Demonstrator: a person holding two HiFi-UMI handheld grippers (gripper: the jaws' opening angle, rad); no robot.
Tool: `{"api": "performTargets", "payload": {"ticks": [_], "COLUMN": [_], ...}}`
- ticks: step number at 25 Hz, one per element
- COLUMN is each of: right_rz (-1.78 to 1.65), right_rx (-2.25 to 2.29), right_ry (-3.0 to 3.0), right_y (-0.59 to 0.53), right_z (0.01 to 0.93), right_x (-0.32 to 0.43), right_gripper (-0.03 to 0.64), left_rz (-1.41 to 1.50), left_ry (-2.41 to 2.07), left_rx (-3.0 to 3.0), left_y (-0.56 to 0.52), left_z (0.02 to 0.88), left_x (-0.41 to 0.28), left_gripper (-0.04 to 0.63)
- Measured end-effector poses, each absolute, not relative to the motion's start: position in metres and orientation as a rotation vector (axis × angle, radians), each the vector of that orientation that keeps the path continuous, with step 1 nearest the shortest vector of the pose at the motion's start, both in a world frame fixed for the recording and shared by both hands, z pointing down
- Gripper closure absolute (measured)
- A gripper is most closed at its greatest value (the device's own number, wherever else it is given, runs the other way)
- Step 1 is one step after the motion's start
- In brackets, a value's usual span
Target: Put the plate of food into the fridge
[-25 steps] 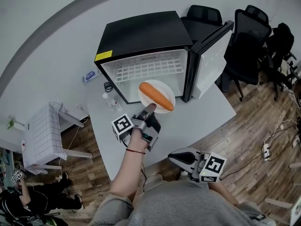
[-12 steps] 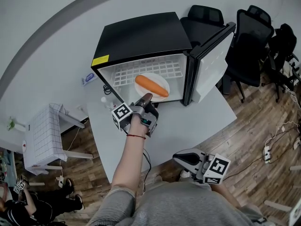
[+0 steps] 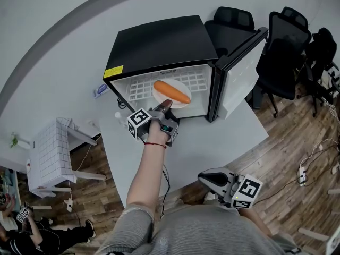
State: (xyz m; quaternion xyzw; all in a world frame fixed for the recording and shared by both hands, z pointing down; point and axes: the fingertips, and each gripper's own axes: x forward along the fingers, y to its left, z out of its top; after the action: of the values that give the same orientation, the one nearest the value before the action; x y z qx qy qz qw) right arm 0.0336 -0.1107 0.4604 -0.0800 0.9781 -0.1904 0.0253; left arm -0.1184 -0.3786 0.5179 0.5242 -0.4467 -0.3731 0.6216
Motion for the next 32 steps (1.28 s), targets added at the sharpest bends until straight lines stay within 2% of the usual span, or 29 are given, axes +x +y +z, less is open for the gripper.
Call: {"api": "performTargets", "payload": {"ticks": [19,24,27,32], "right_rz": [-0.606,-0.607,-0.605,-0.601], "right_rx": [-0.288,-0.291,-0.287,-0.285], "right_ry": [3.018,3.018,3.02,3.022], "right_y": [-0.118,-0.117,-0.116,-0.113], "right_z": [0.463,0.463,0.462,0.462], "right_x": [0.037,0.036,0.034,0.034], "right_gripper": [0.601,0.603,0.603,0.603], "left_rz": [-0.906,-0.764,-0.725,-0.75], "left_ry": [-1.097,-1.189,-1.222,-1.23], "left_rx": [1.061,1.143,1.205,1.228], "left_y": [-0.421,-0.424,-0.425,-0.42], "left_z": [0.527,0.527,0.521,0.52], "left_x": [-0.133,-0.133,-0.132,-0.136], "left_gripper": [0.552,0.552,0.512,0.497]}}
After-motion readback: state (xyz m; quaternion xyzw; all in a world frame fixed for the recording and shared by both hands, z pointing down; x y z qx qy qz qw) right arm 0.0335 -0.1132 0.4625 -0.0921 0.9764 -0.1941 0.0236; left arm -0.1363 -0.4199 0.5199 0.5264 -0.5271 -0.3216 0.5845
